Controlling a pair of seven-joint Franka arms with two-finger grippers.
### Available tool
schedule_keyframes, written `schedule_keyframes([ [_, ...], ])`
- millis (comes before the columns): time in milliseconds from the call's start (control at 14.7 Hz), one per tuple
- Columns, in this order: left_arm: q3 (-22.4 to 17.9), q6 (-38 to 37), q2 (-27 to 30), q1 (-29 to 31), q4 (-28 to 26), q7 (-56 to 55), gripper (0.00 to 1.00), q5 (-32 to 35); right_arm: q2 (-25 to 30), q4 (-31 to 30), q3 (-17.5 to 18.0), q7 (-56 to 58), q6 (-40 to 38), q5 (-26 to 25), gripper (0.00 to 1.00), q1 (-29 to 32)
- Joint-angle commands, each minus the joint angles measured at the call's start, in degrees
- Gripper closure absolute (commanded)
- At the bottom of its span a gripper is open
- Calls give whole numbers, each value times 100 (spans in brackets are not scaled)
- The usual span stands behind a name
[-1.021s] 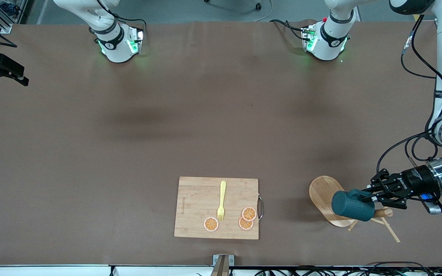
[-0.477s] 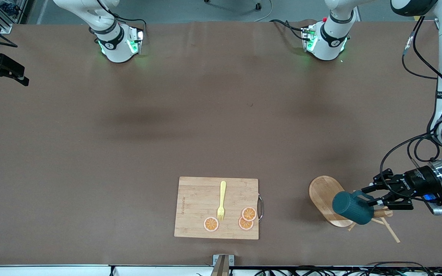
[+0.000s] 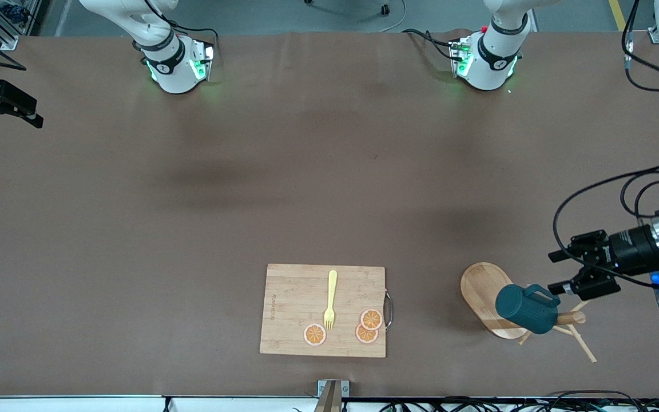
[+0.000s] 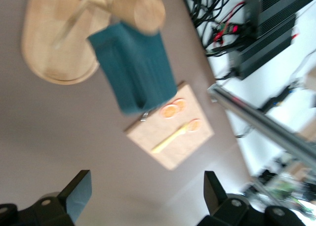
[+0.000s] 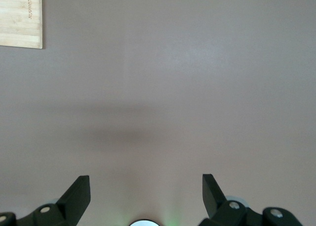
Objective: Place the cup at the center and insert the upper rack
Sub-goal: 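Open the left gripper and draw it back from the mug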
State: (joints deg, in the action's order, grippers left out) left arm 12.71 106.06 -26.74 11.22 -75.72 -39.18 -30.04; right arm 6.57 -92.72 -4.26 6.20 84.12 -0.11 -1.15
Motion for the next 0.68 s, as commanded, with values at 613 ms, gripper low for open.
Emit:
schedule_keyframes([
  [613, -230, -1931, 2180, -1215, -617, 2605, 0, 3521, 151, -115, 39, 48, -1, -77, 0, 1],
])
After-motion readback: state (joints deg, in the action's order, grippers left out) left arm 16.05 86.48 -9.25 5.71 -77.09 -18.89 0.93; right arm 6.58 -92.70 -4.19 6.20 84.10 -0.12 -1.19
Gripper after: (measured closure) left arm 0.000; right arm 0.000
